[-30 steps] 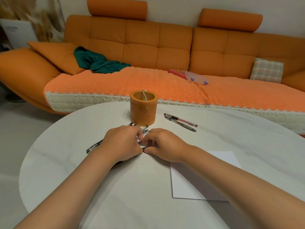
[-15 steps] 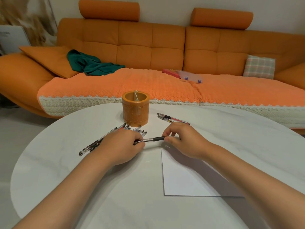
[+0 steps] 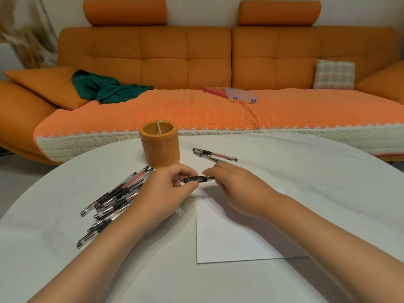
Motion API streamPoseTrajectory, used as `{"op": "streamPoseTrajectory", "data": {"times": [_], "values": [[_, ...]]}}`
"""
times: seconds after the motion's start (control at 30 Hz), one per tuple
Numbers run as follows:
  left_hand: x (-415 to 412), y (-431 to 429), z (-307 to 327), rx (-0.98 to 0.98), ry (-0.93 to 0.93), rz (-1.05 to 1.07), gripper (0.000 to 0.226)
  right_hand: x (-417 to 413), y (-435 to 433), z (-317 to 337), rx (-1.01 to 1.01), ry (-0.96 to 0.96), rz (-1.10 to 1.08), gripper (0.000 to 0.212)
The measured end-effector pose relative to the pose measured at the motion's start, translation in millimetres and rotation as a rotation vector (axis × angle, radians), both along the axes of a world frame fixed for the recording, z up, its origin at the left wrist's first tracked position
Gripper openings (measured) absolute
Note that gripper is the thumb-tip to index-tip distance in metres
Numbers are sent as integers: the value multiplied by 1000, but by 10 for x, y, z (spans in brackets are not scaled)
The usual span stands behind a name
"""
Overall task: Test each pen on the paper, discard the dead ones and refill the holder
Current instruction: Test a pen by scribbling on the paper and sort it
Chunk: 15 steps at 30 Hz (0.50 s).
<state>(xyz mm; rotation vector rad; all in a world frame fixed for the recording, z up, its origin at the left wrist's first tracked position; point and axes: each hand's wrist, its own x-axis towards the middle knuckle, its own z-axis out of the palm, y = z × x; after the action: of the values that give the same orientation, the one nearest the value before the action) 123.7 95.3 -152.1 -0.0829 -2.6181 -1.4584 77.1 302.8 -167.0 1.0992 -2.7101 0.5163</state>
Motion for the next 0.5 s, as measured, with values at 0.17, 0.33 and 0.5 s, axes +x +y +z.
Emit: {"op": "streamPoseTrajectory", "data": {"times": [0.17, 0.33, 0.5], "values": [[-12, 114, -17, 173, -1, -38, 23, 3, -91, 20, -71, -65, 25, 24], [-59, -29, -199, -163, 17, -103, 23, -82, -27, 126, -240, -177, -172, 52], [-80, -94, -335, -539, 70, -207, 24, -68, -65, 131, -401, -245, -199, 48]]}}
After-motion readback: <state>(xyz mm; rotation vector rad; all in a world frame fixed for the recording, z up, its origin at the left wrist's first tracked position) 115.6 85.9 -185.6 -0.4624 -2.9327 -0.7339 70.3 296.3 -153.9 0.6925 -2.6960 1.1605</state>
